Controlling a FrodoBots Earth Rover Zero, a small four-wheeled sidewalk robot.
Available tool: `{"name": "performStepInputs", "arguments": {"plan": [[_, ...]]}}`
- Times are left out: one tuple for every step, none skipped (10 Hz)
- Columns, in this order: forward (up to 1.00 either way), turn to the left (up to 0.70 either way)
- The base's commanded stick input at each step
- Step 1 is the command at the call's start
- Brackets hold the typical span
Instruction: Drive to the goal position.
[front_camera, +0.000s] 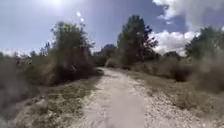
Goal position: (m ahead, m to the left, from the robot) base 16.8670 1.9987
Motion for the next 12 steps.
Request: {"name": "performStepInputs", "arguments": {"plan": [[0.7, 0.0], [0.7, 0.0], [0.7, 0.0], [0.7, 0.0], [0.7, 0.0], [0.7, 0.0], [0.7, 0.0], [0.7, 0.0], [0.7, 0.0], [0.7, 0.0], [0.7, 0.0], [0.7, 0.0]]}}
